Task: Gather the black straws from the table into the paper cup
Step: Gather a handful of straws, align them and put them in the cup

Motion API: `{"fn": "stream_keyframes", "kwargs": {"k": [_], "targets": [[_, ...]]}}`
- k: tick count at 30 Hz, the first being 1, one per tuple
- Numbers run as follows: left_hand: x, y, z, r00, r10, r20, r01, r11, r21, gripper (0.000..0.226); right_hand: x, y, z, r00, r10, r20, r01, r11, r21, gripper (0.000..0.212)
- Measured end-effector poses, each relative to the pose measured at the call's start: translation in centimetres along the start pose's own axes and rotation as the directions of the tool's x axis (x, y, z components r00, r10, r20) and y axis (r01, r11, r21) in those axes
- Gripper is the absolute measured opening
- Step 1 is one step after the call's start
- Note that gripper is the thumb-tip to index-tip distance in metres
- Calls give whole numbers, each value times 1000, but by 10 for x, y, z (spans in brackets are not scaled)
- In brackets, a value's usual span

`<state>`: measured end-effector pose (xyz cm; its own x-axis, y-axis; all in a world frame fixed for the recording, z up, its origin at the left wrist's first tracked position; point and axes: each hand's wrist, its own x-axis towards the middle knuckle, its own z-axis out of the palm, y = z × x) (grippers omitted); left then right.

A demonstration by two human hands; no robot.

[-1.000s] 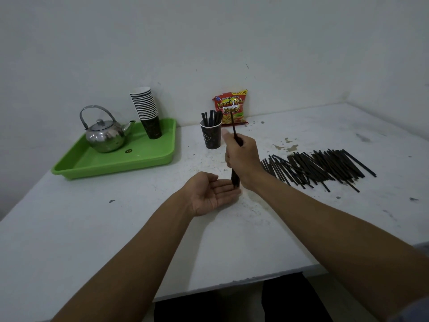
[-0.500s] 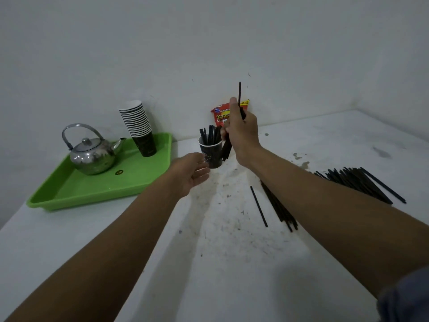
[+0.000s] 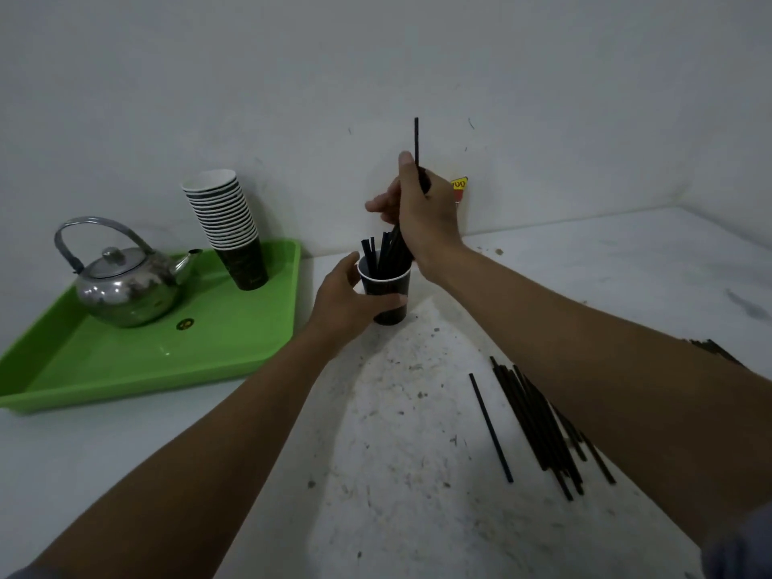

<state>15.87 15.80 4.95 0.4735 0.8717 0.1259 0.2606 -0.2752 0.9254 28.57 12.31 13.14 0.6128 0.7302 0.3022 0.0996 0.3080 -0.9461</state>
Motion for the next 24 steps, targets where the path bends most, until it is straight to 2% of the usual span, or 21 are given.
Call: {"fn": "stream_keyframes", "kwargs": {"k": [1,3,10,13,16,21,24], "targets": [[1,-1,1,1000,22,2,-22,1000,-23,70,1,5,0,1000,-7,16,8,999,-53,47],[3,-4,2,1000,28,0,-28,998,-50,65,2,12,0,999,-15,44,21,992,-123,49],[-1,-10,5,998,56,-32,-57,998,-29,71,-9,44,1,992,29,125,-3,979,-204,43],[-2,-10,5,997,57,-45,-58,998,-30,72,-12,47,2,994,-14,110,38,976,-215,28],[-2,-9,5,997,56,-51,-57,998,-27,72,-11,49,4,999,-38,32,42,986,-160,5],[-1,-11,6,997,48,-57,-50,998,-29,70,-4,40,6,996,-93,-16,91,993,-73,30],[-1,-12,7,997,45,-67,-47,999,-27,70,-3,38,6,992,-119,37,124,971,-206,27]]}}
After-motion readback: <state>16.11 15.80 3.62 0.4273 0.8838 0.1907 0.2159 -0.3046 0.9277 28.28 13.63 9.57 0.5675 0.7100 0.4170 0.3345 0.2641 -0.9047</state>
